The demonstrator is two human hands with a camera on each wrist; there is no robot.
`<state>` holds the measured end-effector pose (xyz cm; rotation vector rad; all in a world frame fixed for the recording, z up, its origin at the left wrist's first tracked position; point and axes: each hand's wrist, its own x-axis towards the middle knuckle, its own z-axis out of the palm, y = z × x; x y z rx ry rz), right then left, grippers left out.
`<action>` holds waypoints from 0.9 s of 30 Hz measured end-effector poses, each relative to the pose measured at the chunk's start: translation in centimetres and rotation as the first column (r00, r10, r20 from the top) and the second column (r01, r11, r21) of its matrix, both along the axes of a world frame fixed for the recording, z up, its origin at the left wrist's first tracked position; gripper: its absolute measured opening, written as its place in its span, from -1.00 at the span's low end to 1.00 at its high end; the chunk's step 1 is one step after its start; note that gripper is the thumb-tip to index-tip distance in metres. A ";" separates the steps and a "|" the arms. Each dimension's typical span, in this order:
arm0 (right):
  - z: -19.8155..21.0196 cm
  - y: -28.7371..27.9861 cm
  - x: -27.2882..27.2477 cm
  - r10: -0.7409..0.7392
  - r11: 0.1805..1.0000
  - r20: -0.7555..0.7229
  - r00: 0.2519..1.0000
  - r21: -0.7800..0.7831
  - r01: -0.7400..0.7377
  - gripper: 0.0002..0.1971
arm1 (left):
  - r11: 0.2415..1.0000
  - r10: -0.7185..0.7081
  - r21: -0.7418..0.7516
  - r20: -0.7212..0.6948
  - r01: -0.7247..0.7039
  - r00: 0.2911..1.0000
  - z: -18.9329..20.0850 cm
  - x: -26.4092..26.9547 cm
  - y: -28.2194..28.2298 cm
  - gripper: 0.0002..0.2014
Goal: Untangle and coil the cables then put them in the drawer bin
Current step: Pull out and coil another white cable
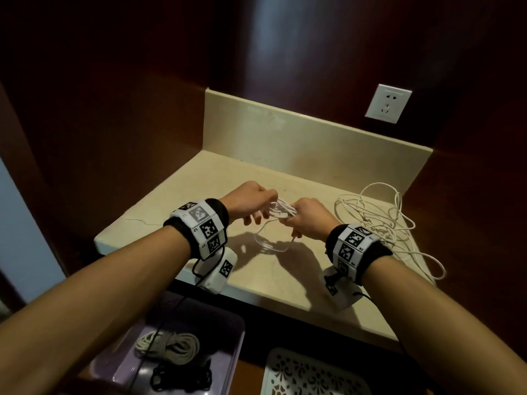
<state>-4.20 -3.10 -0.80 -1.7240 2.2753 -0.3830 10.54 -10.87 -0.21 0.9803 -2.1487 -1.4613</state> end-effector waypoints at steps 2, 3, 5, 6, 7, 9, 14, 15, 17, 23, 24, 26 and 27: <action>0.2 0.1 0.0 0.002 1.000 -0.045 0.999 0.000 -0.002 -0.82 | 0.989 -0.038 -0.139 0.053 0.045 0.998 0.0 -0.1 -0.2 -0.68; 0.3 0.1 0.0 0.009 1.000 -0.066 0.998 0.005 -0.008 -0.84 | 0.980 -0.082 -0.176 0.079 0.095 0.993 0.0 -0.1 -0.2 -0.55; 0.5 0.0 0.1 0.027 0.999 -0.114 0.993 0.029 -0.024 -0.88 | 0.934 -0.185 -0.265 0.216 0.240 0.959 0.2 -0.2 -0.1 -0.31; 0.6 0.0 0.2 0.040 0.999 -0.159 0.986 0.041 -0.034 -0.87 | 0.881 -0.195 -0.353 0.336 0.315 0.921 0.3 -0.3 -0.1 -0.32; 0.5 0.0 0.3 0.053 0.998 -0.210 0.976 0.050 -0.044 -0.84 | 0.805 -0.158 -0.451 0.463 0.386 0.872 0.4 -0.4 0.0 -0.41; 0.3 0.0 0.5 0.073 0.997 -0.277 0.958 0.050 -0.062 -0.82 | 0.649 -0.021 -0.590 0.618 0.481 0.786 0.4 -0.6 0.2 -0.62; -0.3 0.0 0.5 0.101 0.995 -0.312 0.945 0.038 -0.093 -0.84 | 0.587 0.018 -0.642 0.619 0.493 0.785 -1.0 -1.0 0.3 -0.77; -0.3 0.1 0.3 0.107 0.994 -0.304 0.946 0.037 -0.101 -0.85 | 0.598 0.008 -0.643 0.602 0.478 0.799 -1.1 -1.0 0.2 -0.81; -0.3 0.2 0.0 0.118 0.993 -0.285 0.951 0.030 -0.114 -0.87 | 0.612 -0.017 -0.638 0.579 0.467 0.815 -1.1 -0.9 0.1 -0.85; 0.0 0.5 -0.3 0.144 0.989 -0.245 0.959 0.013 -0.145 -0.88 | 0.644 -0.090 -0.608 0.543 0.465 0.835 -1.3 -1.2 0.1 -0.79; 0.0 0.5 -0.4 0.155 0.988 -0.247 0.957 0.020 -0.155 -0.87 | 0.658 -0.117 -0.595 0.525 0.462 0.843 -1.5 -1.2 -0.1 -0.81; 0.0 0.4 -0.5 0.172 0.985 -0.248 0.953 0.038 -0.168 -0.86 | 0.684 -0.173 -0.567 0.485 0.459 0.857 -1.7 -1.1 -0.3 -0.83; -0.1 0.4 -0.5 0.179 0.984 -0.245 0.953 0.045 -0.173 -0.87 | 0.695 -0.196 -0.553 0.469 0.459 0.861 -1.8 -1.1 -0.4 -0.82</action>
